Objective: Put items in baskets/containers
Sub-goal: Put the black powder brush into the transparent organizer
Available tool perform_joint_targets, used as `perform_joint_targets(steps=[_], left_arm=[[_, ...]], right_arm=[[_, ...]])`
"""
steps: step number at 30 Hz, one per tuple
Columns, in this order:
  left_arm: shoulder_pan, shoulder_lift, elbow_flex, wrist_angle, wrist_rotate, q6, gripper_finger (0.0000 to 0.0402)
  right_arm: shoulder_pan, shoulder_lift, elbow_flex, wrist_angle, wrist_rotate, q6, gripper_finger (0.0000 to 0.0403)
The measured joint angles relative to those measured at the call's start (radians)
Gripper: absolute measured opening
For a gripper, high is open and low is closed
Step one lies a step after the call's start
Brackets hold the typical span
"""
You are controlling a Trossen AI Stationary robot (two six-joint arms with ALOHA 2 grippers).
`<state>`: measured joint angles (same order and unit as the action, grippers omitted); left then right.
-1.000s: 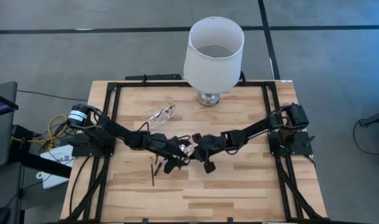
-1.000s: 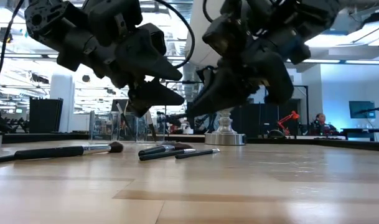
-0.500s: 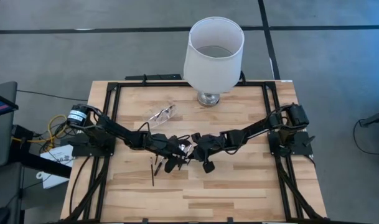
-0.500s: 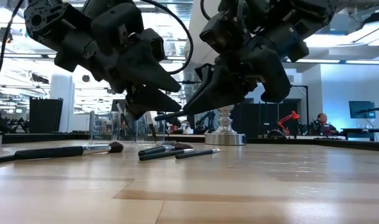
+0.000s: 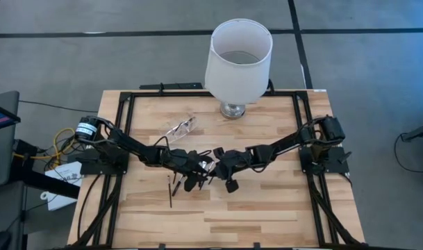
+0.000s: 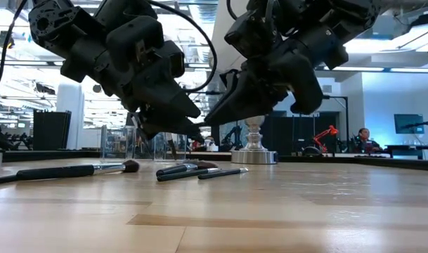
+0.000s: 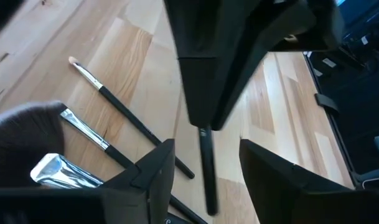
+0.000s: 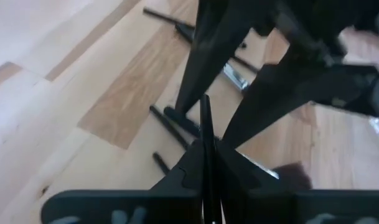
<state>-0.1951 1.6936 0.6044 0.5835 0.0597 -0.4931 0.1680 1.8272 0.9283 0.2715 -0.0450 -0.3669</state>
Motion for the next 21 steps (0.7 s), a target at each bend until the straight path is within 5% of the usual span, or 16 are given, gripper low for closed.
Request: perform_joint_targets(steps=[7,16,21], left_arm=[[0.001,0.0,0.0,0.0,-0.011,-0.01,0.0135],[0.0,0.0,0.0,0.001,-0.033,-0.011,0.0021],[0.001,0.0,0.0,0.0,-0.033,-0.01,0.0032]], right_arm=[[0.0,-0.001,0.0,0.008,0.001,0.0,0.0012],[0.0,-0.001,0.0,0.025,0.026,0.0,0.0028],[0.0,-0.001,0.0,0.025,0.049,-0.005,0.0019]])
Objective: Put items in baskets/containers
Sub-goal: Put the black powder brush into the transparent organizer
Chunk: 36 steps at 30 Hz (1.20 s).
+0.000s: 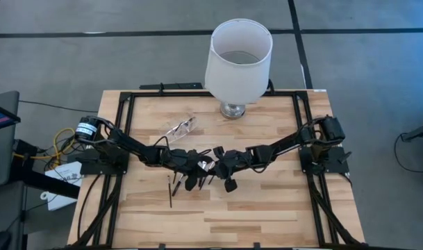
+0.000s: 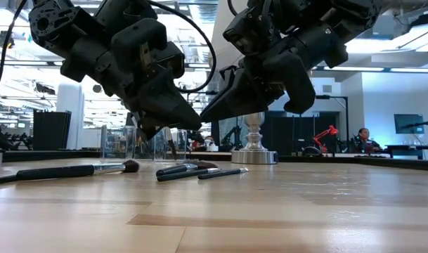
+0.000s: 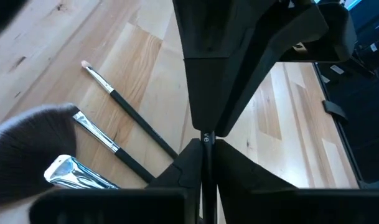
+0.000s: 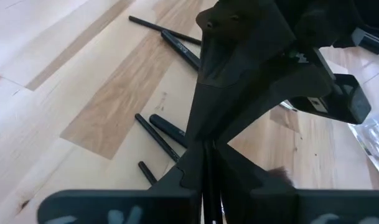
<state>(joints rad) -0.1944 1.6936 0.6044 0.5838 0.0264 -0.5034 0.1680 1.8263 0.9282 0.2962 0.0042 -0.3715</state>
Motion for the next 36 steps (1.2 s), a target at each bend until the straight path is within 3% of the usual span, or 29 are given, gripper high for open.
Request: perform_joint_targets(steps=[7,12,18,25,28,32,36], left_arm=[[0.011,-0.004,0.0,0.003,-0.001,0.034,0.0021],[0.048,-0.045,-0.001,0.018,0.001,0.056,0.0022],[0.094,-0.244,-0.001,0.008,0.001,0.201,0.0022],[0.129,-0.496,-0.009,-0.046,-0.032,0.397,0.0023],[0.132,-0.542,-0.052,-0.033,-0.038,0.474,0.0022],[0.129,-0.543,-0.113,0.053,-0.045,0.506,0.0022],[0.129,-0.538,-0.135,0.088,-0.045,0.507,0.0022]], right_arm=[[0.015,-0.031,0.063,-0.04,0.016,0.033,0.0055],[0.049,-0.14,0.135,-0.168,0.173,0.021,0.0084],[0.118,-0.37,0.196,-0.309,0.318,0.004,0.01],[0.171,-0.603,0.144,-0.447,0.339,0.035,0.0098],[0.131,-0.614,0.011,-0.326,0.338,0.027,0.0097],[0.025,-0.543,-0.173,0.11,0.319,-0.016,0.0098],[-0.096,-0.414,-0.232,0.412,0.104,-0.015,0.0098]])
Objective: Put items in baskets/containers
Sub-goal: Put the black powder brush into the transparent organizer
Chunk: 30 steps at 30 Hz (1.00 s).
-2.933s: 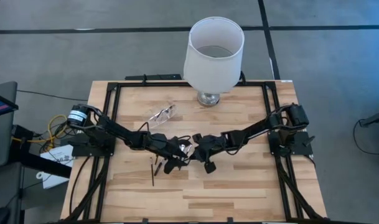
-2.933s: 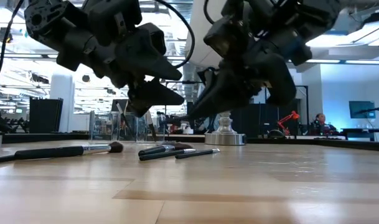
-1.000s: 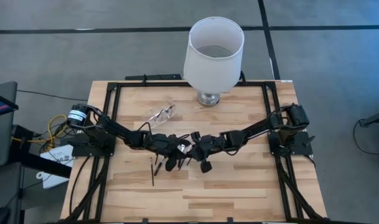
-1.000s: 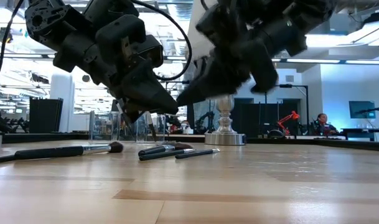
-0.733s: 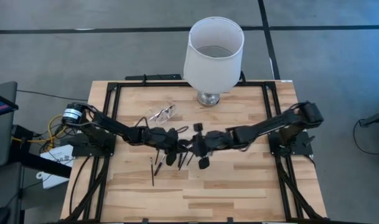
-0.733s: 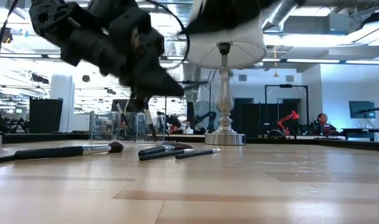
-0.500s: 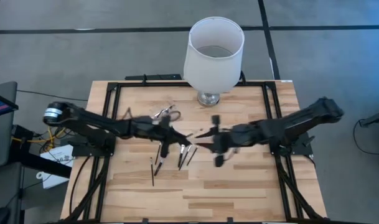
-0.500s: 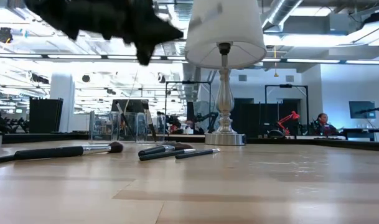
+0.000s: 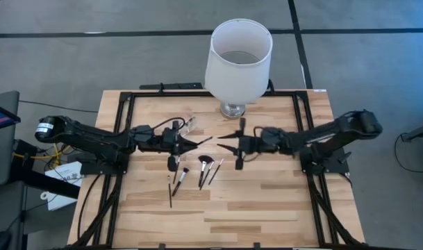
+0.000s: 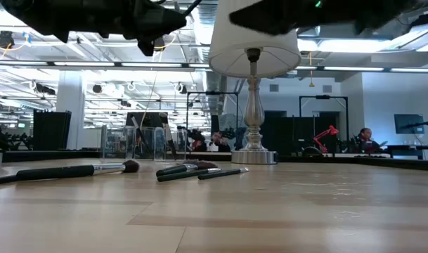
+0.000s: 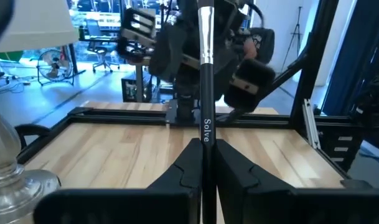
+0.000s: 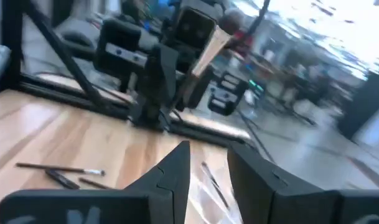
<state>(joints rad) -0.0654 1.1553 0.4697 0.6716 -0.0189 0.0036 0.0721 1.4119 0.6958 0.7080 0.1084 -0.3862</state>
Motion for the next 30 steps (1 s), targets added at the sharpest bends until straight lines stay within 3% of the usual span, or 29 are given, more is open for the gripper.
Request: perform_joint_targets(steps=[4,11,17,22,30], left_arm=[[0.0,-0.001,-0.004,0.01,0.02,0.0,0.0023],[0.0,-0.001,-0.006,0.019,0.034,0.0,0.0022],[-0.001,-0.001,-0.006,0.018,0.038,0.014,0.0023],[0.0,-0.001,-0.006,0.018,0.035,0.019,0.0023],[-0.001,-0.001,-0.006,0.019,0.037,0.025,0.0023]], right_arm=[[-0.085,0.092,0.047,0.174,-0.285,0.099,0.0098],[-0.144,0.209,0.165,0.193,-0.457,0.185,0.0098],[-0.137,0.257,0.229,0.192,-0.537,0.186,0.0098],[-0.131,0.253,0.242,0.193,-0.53,0.185,0.0097],[-0.131,0.25,0.242,0.19,-0.531,0.186,0.0054]])
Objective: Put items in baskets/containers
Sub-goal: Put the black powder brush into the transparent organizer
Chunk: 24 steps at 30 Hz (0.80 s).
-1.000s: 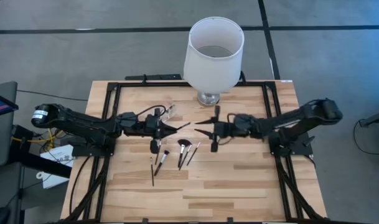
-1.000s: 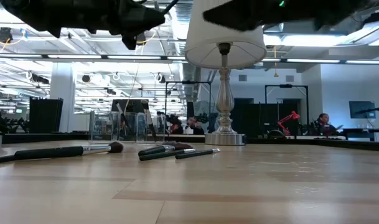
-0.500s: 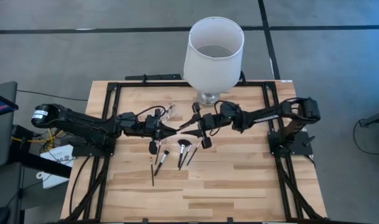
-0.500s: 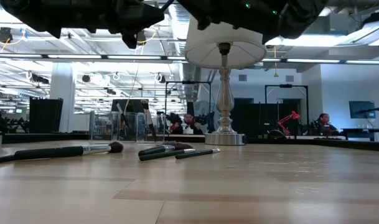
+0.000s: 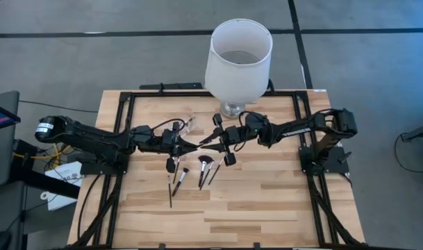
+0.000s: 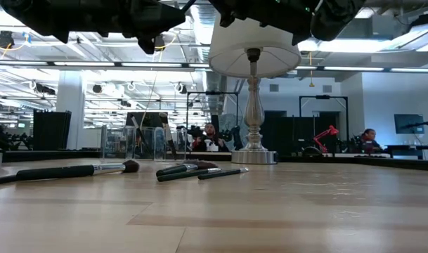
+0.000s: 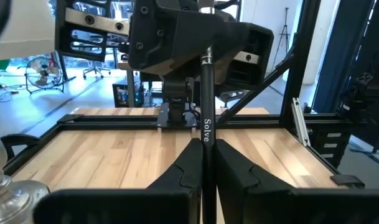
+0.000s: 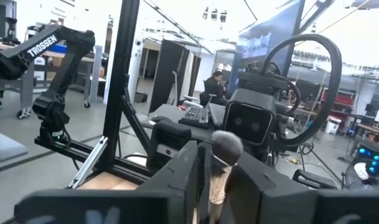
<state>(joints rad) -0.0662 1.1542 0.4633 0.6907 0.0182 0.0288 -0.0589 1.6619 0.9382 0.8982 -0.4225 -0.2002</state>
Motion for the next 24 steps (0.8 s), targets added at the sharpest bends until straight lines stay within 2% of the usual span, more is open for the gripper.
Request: perform_joint_targets(steps=[7,13,17,24], left_arm=[[-0.022,0.0,0.0,0.009,-0.01,0.041,0.0023],[-0.029,0.0,0.0,0.013,-0.01,0.043,0.0025],[-0.03,-0.001,0.0,0.013,-0.006,0.044,0.0045],[-0.031,-0.003,0.0,-0.018,-0.056,0.042,0.0092]], right_arm=[[0.0,0.0,0.0,0.007,0.001,-0.006,0.0012],[0.0,-0.001,0.0,0.004,0.003,-0.01,0.0024],[0.002,-0.001,0.0,0.002,0.008,-0.007,0.001],[0.028,-0.002,0.0,-0.05,0.089,0.028,0.0015]])
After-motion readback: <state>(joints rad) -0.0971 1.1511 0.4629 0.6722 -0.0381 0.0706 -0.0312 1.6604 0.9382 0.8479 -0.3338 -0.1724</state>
